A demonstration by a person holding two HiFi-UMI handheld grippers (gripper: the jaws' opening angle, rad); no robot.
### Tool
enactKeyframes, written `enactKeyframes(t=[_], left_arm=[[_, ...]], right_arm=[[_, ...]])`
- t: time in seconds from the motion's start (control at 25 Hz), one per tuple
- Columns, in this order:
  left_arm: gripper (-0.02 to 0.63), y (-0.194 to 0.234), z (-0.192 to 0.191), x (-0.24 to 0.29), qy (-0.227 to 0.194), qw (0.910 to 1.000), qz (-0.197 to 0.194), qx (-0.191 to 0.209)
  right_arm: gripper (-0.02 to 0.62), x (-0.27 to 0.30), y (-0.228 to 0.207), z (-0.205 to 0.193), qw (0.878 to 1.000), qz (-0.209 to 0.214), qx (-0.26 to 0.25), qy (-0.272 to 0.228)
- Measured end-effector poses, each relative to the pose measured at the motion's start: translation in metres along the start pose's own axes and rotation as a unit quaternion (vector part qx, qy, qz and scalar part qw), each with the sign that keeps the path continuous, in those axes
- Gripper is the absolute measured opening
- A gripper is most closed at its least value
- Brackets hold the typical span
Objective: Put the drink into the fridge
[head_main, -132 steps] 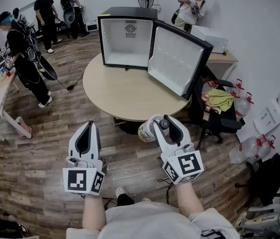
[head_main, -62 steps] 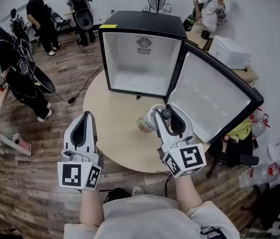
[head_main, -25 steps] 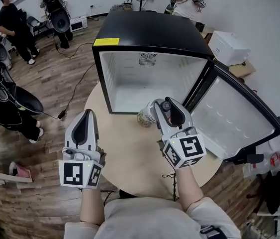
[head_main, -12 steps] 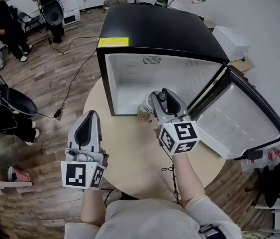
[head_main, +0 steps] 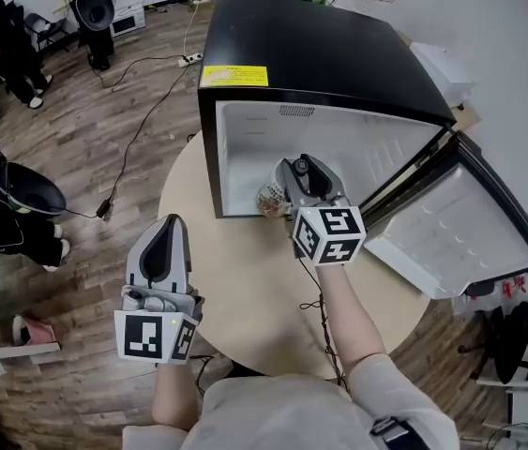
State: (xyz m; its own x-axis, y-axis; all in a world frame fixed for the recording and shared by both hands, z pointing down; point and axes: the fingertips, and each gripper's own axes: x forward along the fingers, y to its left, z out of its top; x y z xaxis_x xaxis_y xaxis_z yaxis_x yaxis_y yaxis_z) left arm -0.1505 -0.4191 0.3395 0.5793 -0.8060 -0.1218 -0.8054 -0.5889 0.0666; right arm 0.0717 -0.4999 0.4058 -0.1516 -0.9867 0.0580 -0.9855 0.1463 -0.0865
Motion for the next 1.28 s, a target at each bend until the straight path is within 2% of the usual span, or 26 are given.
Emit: enactKeyframes(t=[0.72,1.28], left_arm=[[0.008,0.047,-0.025,-0.004,0.028,0.9994,0.015,-0.011],[0.008,0.062,-0.036,-0.007,0.037,0.9987,0.031,-0.019]], right_arm=[[0.158,0.084,0.001,-0.028,0.999,-0.022,-0.029,0.036],[0.16,0.106,-0.004,-0.035,0.998,-0.032,-0.029,0.048]])
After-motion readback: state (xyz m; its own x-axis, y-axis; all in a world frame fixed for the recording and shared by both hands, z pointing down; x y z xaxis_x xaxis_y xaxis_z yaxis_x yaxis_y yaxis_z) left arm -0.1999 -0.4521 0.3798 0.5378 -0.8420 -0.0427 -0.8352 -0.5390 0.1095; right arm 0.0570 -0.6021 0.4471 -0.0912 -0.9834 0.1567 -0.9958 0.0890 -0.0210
